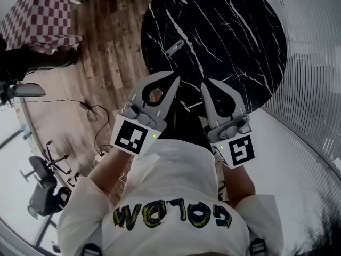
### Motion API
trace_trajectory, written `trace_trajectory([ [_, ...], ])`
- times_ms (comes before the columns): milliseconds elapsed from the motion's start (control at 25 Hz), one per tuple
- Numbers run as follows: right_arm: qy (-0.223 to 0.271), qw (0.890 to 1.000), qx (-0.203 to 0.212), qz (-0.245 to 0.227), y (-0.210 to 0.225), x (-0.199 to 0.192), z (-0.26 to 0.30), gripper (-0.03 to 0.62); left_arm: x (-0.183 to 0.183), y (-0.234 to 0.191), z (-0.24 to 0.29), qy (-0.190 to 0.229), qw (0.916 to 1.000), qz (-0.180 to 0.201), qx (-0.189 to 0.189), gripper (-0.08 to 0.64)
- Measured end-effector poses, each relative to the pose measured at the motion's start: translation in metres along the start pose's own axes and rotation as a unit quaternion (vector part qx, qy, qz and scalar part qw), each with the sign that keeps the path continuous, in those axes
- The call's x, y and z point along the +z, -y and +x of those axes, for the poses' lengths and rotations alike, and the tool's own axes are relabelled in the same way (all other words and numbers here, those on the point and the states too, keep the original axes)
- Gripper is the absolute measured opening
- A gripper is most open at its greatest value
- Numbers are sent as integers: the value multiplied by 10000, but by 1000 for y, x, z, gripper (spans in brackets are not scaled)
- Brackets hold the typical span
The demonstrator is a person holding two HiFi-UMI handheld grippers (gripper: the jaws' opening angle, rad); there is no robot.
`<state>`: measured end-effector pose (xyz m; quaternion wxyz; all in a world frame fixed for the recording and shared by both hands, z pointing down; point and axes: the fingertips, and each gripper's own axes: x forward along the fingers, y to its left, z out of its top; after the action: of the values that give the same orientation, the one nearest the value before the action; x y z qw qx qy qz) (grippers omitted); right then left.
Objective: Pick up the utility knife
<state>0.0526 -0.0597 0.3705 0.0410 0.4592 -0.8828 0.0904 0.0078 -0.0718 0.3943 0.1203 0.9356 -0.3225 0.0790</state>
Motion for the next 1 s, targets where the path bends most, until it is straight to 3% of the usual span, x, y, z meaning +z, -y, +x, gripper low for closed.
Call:
trace_trajectory([
  [520,-455,9981,-88,394,33,-115,41,2,-115,-44,47,-706,9974,160,-4,24],
  [720,-632,9965,-108,542,40,-154,50,2,-159,-63,63,-968,9952,117,25,83],
  [1000,-821,9939,-191,718,53,-195,61,2,-229,-98,92,-1700,9832,606,268,159],
])
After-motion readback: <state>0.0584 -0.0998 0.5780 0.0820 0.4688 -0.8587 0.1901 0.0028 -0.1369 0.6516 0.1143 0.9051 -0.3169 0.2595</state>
